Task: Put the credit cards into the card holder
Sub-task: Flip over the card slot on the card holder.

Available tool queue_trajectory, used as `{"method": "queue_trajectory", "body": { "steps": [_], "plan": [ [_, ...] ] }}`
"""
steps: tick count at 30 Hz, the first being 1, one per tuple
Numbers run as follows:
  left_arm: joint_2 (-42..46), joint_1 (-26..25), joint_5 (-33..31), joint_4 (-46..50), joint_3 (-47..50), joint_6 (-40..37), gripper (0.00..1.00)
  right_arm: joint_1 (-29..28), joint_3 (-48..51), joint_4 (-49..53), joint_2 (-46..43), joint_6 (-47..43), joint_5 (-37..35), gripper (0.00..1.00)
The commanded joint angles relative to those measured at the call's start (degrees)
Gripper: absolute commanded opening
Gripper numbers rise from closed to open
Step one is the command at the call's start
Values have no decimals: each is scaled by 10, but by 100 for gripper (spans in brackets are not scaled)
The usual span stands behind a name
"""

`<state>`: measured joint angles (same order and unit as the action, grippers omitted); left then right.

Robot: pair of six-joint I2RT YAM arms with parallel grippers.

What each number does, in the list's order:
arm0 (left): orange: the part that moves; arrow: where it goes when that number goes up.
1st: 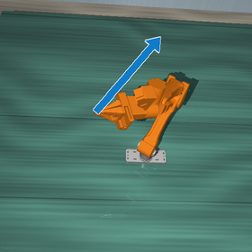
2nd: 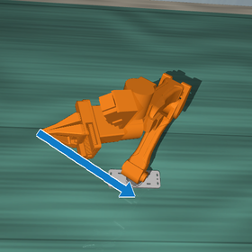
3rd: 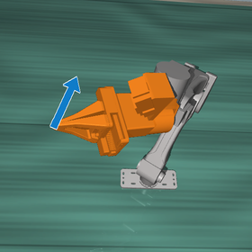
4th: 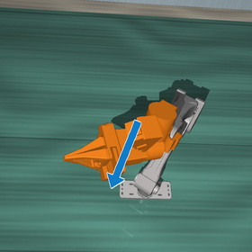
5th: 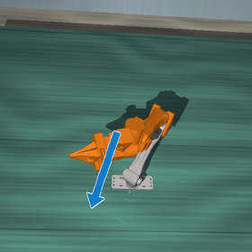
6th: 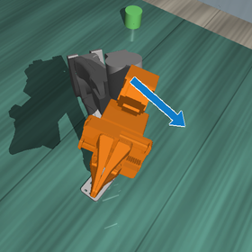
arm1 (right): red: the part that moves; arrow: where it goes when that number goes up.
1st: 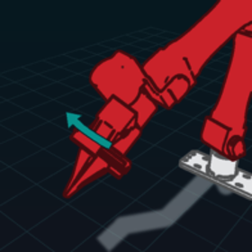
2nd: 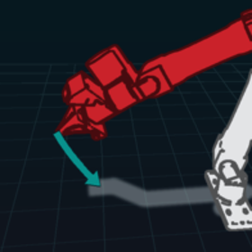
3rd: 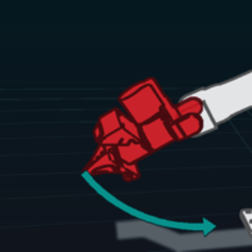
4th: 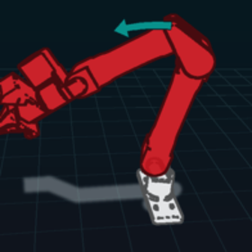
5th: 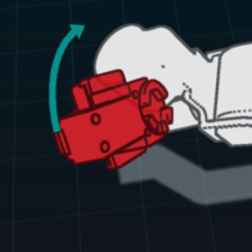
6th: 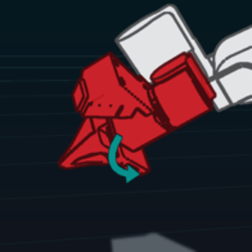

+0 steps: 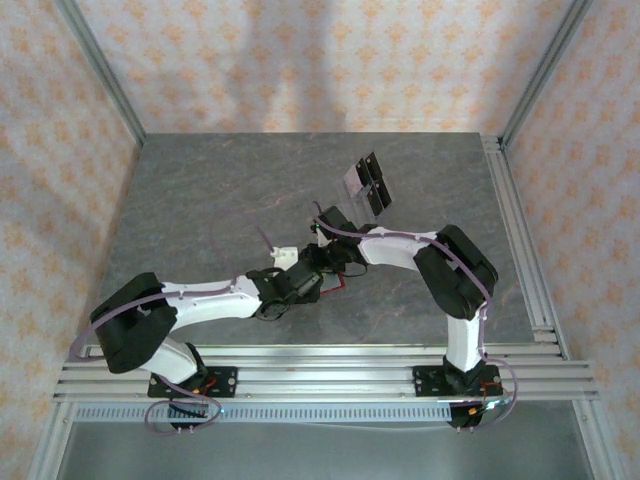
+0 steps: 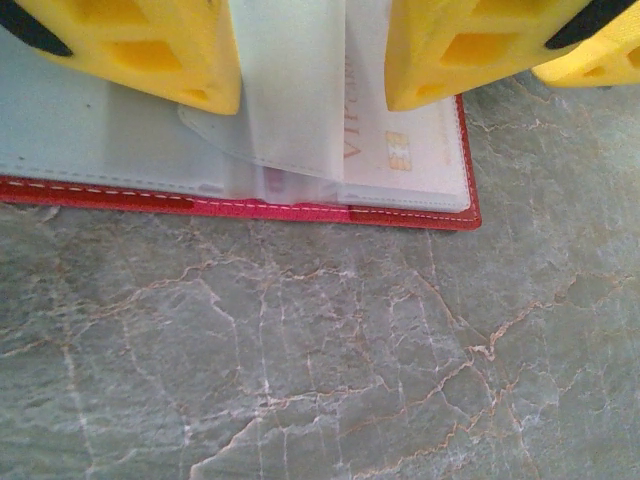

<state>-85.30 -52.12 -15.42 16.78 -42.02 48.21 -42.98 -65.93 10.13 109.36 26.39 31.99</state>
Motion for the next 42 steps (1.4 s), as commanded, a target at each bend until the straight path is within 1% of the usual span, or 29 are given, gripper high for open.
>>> {"method": "queue_trajectory", "body": {
  "steps": [1,9,11,13,18,22,29,35,38,42],
  "plan": [
    [-7,-4,-25,1,-3,15,100,-4,-3,3,0,4,3,42],
    [-10,-4,-27,-1,13,27,100,9,-10,15,-51,13,-18,43],
    [-8,-4,-28,0,14,27,100,16,-2,15,-67,16,-28,45],
    [-8,-5,-29,0,15,28,100,21,8,16,-76,19,-38,50],
    [-7,-5,-29,-1,17,29,100,25,30,14,-73,21,-41,53],
    [-4,-5,-31,0,20,29,100,25,47,-13,-60,36,-23,54],
    [7,-5,-36,8,21,30,100,20,44,-48,-47,50,25,54],
    [74,-5,-73,47,31,45,100,-4,29,-70,-36,72,52,54],
    [122,-4,-101,78,40,59,100,-21,21,-86,-25,87,59,54],
    [166,-2,-131,124,44,78,100,-41,11,-102,-6,104,59,54]
  ]
}}
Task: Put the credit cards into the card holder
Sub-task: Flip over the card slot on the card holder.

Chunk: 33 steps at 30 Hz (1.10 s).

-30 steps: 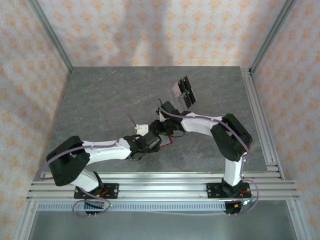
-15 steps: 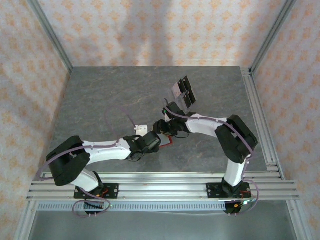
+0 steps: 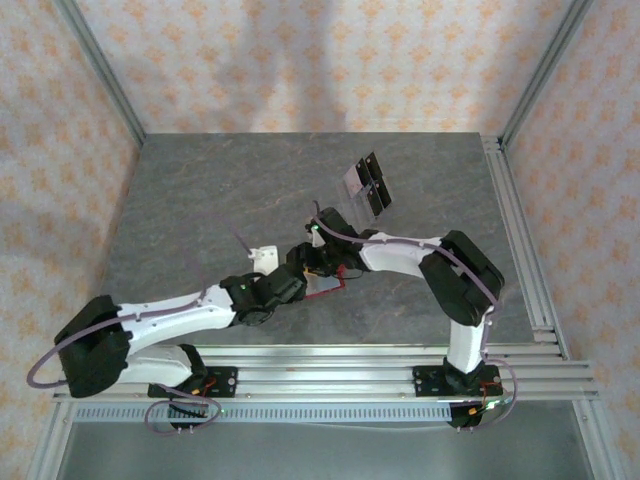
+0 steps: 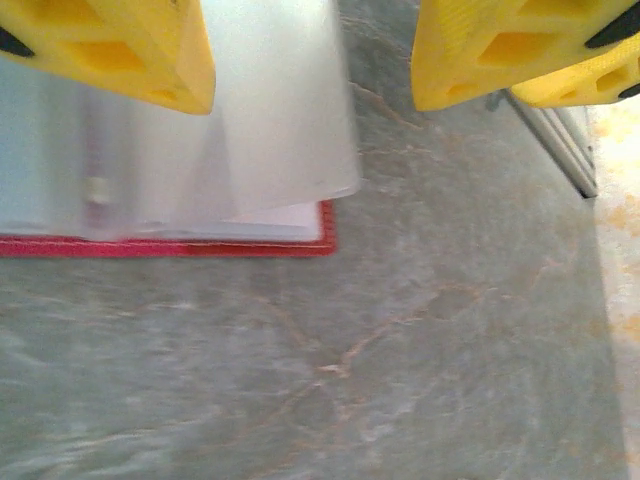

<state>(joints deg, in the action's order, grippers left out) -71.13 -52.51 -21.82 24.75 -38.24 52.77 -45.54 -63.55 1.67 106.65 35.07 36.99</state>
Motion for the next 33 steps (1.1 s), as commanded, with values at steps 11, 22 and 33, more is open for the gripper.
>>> {"method": "queue_trajectory", "body": {
  "steps": [11,22,33],
  "plan": [
    [50,15,-77,61,23,46,100,-29,-26,-34,64,45,17,53],
    [29,42,-53,24,35,22,100,32,-100,89,-24,-20,-10,53],
    [-69,61,0,-37,-6,-45,100,105,-125,218,-62,-120,-106,53]
  ]
}}
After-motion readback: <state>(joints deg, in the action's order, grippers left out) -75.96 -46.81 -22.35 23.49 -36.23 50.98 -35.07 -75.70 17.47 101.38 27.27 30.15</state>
